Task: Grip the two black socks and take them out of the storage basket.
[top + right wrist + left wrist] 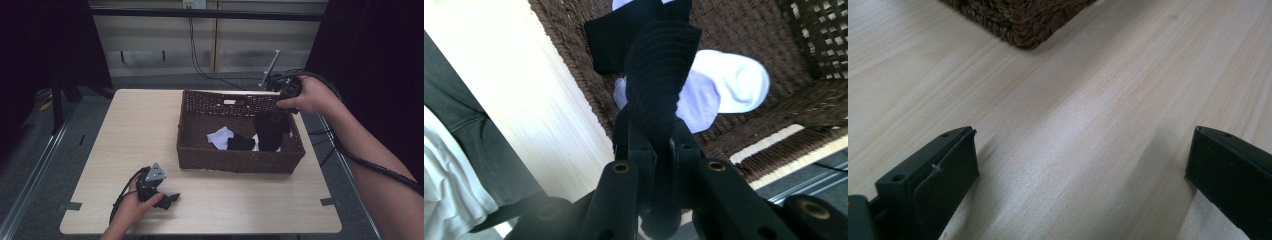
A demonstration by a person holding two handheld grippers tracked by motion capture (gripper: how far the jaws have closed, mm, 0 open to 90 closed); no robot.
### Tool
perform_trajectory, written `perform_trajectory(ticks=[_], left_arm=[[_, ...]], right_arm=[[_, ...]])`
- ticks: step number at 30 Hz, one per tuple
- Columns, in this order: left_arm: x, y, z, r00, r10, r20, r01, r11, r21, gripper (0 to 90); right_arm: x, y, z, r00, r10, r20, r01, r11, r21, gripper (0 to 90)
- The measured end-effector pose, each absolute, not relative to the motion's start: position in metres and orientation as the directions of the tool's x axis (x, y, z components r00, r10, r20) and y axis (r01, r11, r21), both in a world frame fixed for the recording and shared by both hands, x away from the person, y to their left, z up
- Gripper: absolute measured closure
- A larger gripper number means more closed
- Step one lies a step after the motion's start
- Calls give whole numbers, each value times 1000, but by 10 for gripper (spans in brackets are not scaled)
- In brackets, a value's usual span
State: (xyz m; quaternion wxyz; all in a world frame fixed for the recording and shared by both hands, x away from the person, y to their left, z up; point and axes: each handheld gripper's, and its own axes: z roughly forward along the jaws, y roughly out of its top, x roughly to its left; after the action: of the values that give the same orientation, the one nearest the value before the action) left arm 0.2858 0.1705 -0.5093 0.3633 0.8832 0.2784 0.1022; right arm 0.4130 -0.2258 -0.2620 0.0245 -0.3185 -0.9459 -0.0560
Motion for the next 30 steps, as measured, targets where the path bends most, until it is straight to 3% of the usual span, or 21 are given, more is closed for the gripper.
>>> perform_trajectory(ticks=[21,30], left_arm=[[286,171,-509,824,566,-22,418,-581,698,0],[286,171,-509,824,566,-22,418,-581,698,0]], right_arm=[[358,-204,-187,-884,462,71,467,864,188,836],[339,-189,-216,-910,389,142,411,890,196,835]])
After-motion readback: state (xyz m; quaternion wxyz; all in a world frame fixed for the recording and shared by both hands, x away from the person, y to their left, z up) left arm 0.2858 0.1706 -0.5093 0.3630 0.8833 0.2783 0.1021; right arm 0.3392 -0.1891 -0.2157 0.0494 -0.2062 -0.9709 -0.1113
